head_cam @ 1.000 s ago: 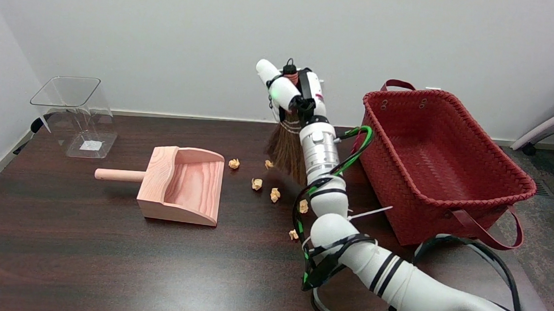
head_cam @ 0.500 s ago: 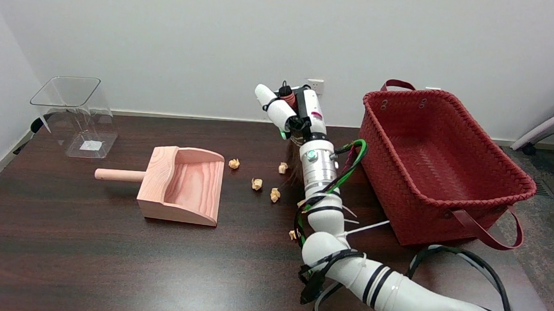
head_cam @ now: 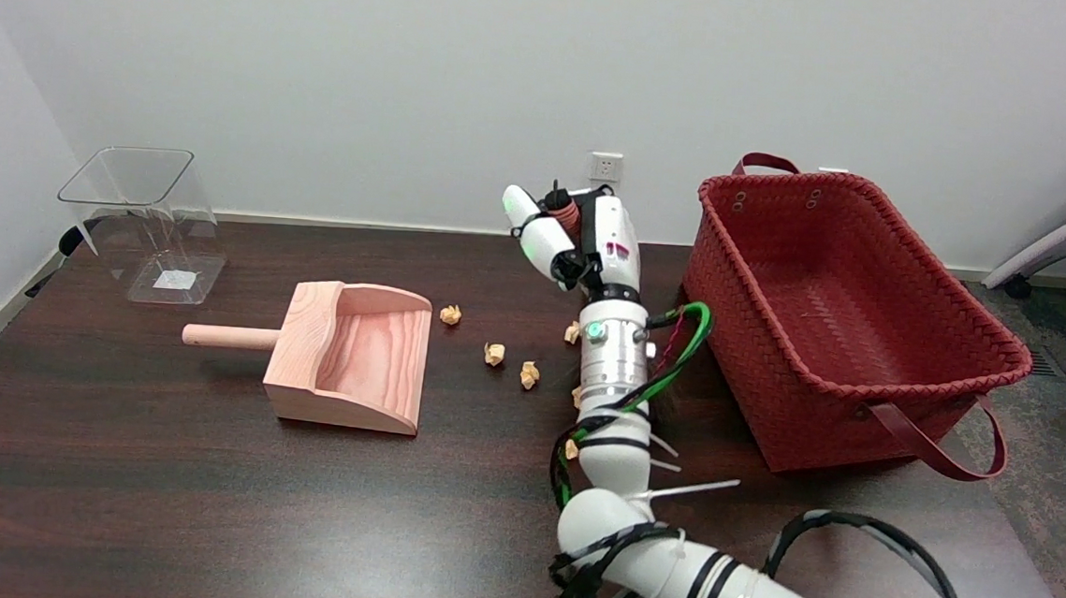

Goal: Sweep the paper balls into the dustpan.

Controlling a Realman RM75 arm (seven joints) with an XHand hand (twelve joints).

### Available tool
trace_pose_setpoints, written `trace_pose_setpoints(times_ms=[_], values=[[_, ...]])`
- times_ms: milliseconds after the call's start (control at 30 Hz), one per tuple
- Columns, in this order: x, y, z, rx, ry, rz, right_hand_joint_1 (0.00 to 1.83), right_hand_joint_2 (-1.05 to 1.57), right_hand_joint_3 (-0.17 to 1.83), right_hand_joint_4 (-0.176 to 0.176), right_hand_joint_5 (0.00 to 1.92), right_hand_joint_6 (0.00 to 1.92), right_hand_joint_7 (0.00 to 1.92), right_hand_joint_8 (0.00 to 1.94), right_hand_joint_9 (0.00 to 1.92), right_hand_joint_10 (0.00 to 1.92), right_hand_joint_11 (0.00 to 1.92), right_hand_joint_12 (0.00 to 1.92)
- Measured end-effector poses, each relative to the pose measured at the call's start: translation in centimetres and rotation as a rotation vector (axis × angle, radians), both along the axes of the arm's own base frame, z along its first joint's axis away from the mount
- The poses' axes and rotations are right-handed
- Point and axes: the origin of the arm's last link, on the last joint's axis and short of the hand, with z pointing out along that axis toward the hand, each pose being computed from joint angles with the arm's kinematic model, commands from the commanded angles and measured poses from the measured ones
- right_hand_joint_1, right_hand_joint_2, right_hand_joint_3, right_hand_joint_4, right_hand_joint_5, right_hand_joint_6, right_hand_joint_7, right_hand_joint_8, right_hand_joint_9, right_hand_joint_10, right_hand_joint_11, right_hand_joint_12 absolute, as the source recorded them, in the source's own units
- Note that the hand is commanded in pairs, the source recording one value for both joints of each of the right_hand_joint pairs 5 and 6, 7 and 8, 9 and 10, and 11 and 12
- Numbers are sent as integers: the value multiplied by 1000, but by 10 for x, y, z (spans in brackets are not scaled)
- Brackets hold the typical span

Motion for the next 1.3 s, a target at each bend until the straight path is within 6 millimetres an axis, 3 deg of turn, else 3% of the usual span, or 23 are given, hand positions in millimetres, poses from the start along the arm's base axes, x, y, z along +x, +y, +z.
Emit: trace_pose_setpoints(times_ms=[533,1300], values=[[-15,23,-39,-91,-30,-46,760,1571,-62,0,1920,1920,1920,1920,1920,1920,1920,1920],[-3,10,-77,-140,-74,-4,699,1571,-175,0,1920,1920,1920,1920,1920,1920,1920,1920]])
